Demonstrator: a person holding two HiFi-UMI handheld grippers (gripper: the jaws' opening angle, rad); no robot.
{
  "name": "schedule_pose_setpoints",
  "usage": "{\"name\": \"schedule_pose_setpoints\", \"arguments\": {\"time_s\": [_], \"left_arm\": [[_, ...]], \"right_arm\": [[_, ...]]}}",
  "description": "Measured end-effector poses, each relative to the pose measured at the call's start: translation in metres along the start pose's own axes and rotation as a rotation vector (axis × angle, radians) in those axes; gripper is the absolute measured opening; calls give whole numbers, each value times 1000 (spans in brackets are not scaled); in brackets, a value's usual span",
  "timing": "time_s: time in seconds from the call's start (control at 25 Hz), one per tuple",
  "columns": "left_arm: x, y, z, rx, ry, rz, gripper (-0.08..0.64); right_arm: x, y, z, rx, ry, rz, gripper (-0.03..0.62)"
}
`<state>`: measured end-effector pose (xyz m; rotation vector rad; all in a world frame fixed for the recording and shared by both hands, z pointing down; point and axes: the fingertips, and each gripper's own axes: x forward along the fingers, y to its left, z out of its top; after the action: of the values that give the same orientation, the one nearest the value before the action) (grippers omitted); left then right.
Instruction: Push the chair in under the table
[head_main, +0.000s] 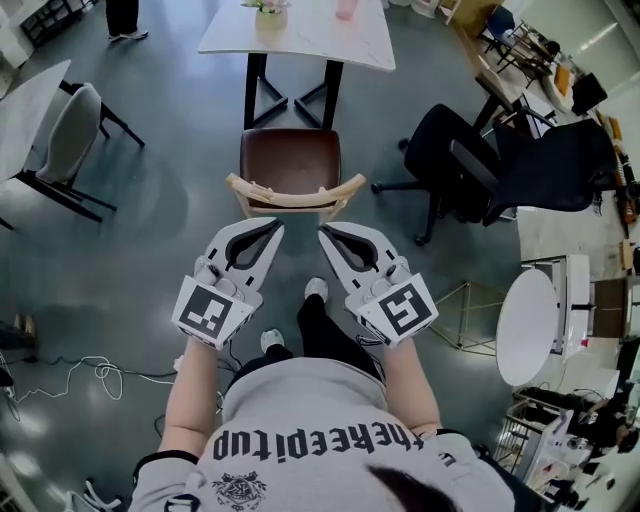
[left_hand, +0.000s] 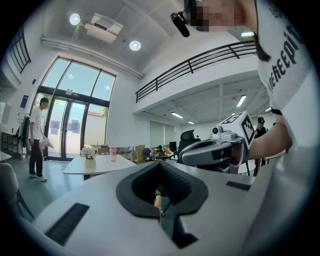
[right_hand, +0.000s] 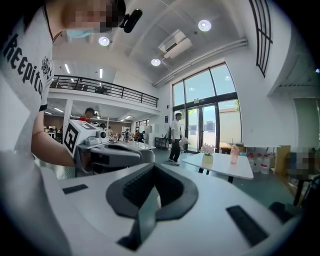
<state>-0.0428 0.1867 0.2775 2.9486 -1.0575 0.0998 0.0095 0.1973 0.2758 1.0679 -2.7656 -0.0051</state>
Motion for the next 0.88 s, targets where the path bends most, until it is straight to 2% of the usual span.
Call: {"name": "schedule_pose_setpoints", "arguments": {"time_s": [0.88], "left_arm": [[88, 32, 3, -4, 30, 124, 15]], "right_arm": [[25, -103, -3, 12, -20, 129, 12]]}}
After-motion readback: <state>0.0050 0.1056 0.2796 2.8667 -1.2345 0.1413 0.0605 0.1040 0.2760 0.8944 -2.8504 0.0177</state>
